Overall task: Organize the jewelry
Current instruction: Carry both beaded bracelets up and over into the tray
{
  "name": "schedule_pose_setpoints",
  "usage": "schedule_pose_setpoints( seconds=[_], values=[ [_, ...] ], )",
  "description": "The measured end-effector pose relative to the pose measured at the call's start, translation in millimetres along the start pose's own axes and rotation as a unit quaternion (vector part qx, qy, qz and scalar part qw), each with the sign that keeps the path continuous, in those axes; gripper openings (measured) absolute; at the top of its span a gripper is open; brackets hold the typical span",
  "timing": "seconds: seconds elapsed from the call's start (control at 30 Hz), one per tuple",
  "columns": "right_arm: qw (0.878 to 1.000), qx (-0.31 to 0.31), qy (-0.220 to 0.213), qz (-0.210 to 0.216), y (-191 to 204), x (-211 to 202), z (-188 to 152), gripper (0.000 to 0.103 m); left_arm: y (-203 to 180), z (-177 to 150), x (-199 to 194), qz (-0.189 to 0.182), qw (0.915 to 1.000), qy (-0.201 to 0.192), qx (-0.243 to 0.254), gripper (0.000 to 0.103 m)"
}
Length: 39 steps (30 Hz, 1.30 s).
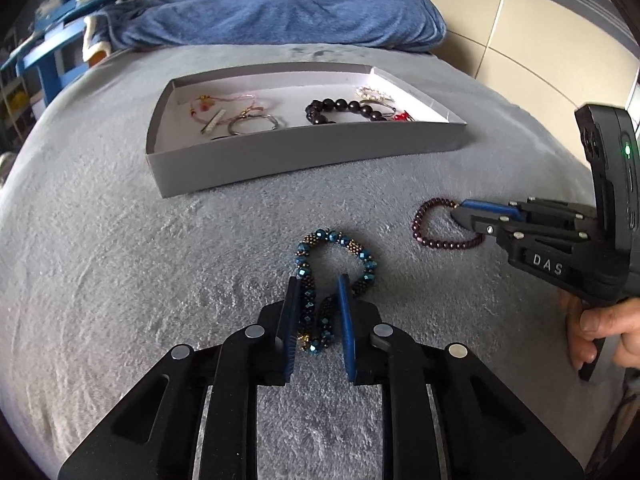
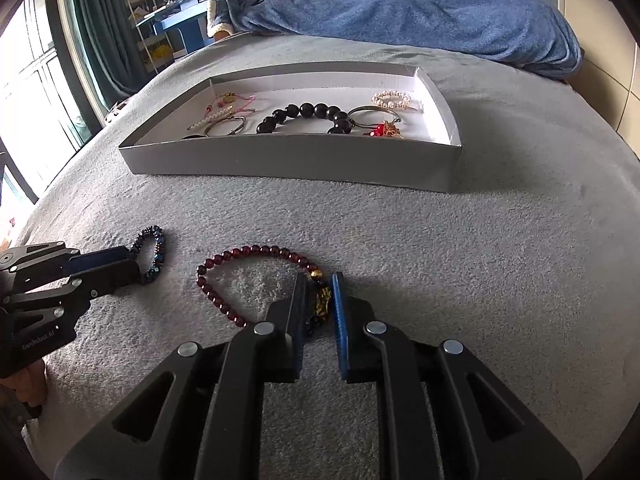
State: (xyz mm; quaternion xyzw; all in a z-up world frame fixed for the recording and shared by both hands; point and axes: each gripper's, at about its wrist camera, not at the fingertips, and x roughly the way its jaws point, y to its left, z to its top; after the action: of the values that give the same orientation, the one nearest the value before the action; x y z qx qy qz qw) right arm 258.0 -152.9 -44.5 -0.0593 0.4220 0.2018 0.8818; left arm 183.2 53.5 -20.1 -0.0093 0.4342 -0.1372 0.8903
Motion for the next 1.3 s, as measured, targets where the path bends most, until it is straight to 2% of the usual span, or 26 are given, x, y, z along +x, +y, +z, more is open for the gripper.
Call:
schedule_pose_setpoints(
  seconds=[0.13,0.3,0.47,0.7,0.83,0.9,0.97,1.13,1.3],
  values=[
    [1.0,-0.002,-0.001,-0.002,0.7,-0.2,-0.5,0.013,4.4,1.6,0.9,-0.009,0.9998,-0.001,-0.016,0.024],
    [1.0,0.001,-0.001,0.002,-0.1,-0.5,-0.6,0.013,9.5,7.7,6.7,-0.024,0.9991,-0.006,-0.036,0.033],
    [1.0,0.003,-0.002,0.004,-1.1,0.3,0.0,0.013,10.0,13.5,14.3,-0.016,0.9992,-0.003,-0.038,0.033],
    [1.0,0.009,-0.001,0.012,-3.7,1.3,0.3,0.013,-1.1,14.8,17.2,0.02,0.9998,0.003,-0.008,0.033],
    [1.0,-0.001,0.0,0.001,0.4,1.2,0.6,0.013,-4.4,13.5,16.1,0.035,0.9994,0.001,0.003,0.028],
    [1.0,-0.004,0.0,-0.002,1.8,0.9,0.7,0.013,-5.9,13.0,14.8,0.044,0.999,-0.002,0.008,0.014],
    [1.0,-0.005,0.0,0.0,2.1,0.0,0.9,0.011,-5.8,12.3,12.3,0.049,0.9988,-0.006,0.007,0.008],
    [1.0,-0.013,0.001,0.013,4.4,-7.5,6.1,0.009,-5.9,14.5,1.6,0.048,0.9986,-0.023,0.005,0.008],
    [0.999,-0.013,-0.03,0.033,5.7,-31.5,19.0,0.009,-4.5,22.9,-19.7,0.036,0.9981,-0.051,-0.008,0.008]
  ],
)
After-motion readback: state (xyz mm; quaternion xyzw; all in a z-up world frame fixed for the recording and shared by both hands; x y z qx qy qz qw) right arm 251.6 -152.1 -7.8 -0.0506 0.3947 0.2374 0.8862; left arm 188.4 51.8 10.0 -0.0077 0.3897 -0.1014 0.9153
